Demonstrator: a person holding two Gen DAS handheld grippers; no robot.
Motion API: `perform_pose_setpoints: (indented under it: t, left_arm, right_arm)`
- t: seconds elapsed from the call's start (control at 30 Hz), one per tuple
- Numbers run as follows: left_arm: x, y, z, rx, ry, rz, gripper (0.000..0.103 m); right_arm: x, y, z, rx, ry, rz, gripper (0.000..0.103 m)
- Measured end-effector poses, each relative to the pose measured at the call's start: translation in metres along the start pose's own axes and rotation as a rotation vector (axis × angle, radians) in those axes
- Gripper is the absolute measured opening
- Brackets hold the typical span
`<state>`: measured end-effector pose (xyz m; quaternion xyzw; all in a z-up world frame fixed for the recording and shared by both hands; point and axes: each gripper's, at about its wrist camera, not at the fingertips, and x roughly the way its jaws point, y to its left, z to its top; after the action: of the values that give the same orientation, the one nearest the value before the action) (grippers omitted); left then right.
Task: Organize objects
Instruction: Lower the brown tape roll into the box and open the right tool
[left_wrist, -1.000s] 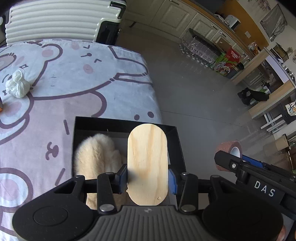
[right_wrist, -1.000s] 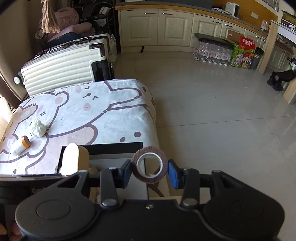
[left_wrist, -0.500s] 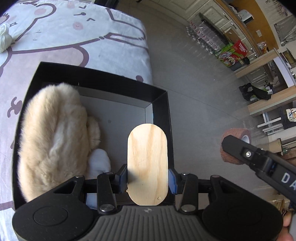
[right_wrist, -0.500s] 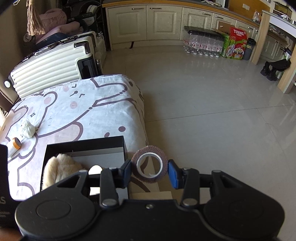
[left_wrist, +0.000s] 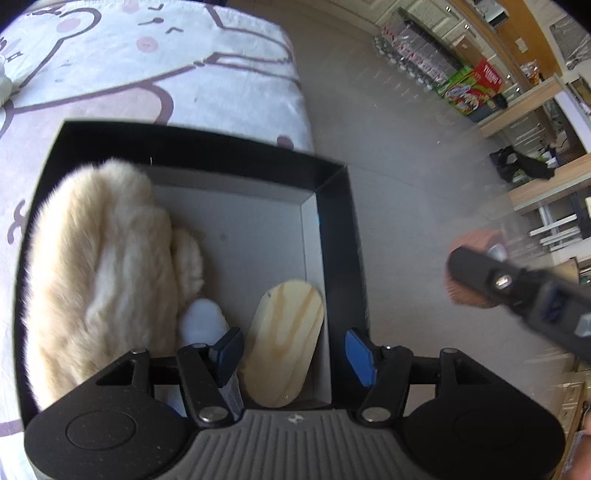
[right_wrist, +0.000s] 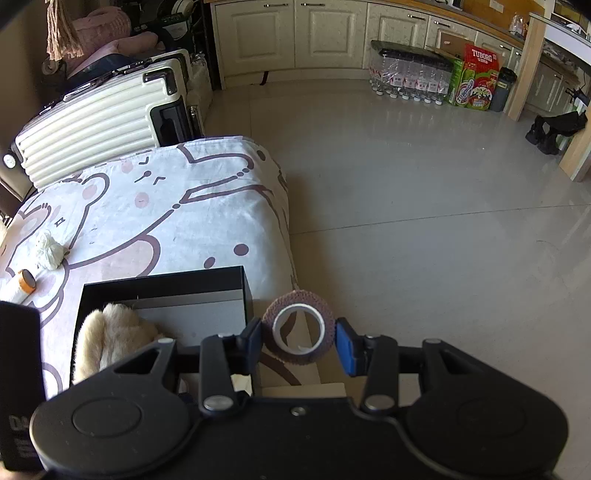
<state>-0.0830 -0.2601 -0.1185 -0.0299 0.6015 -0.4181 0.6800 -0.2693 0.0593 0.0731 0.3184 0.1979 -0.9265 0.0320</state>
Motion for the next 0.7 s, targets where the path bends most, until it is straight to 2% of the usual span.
perform_pose_setpoints:
  t: [0.17,0.4,0.5,0.7]
  left_arm:
    - [-0.027,0.005,0.011,0.033,-0.06,-0.012,0.063]
    - [-0.068,0.006,0.024,0.171,-0.182,0.134,0.067]
    - [-0.081,0.017,0.031,0.165,-0.216,0.165,0.068]
    - [-0.098,0.044,0.048,0.098,-0.259,0.177,0.068]
  right_arm:
    - [0.003,-0.001,0.005,0.06,-0.006,0.02,0.043]
    - [0.011,0.008,0.013,0.122,0.001,0.065,0.043]
    - [0.017,0.019,0.016,0.105,0.016,0.077,0.043]
    - [0.032,0.045,0.021,0.051,0.051,0.124,0.043]
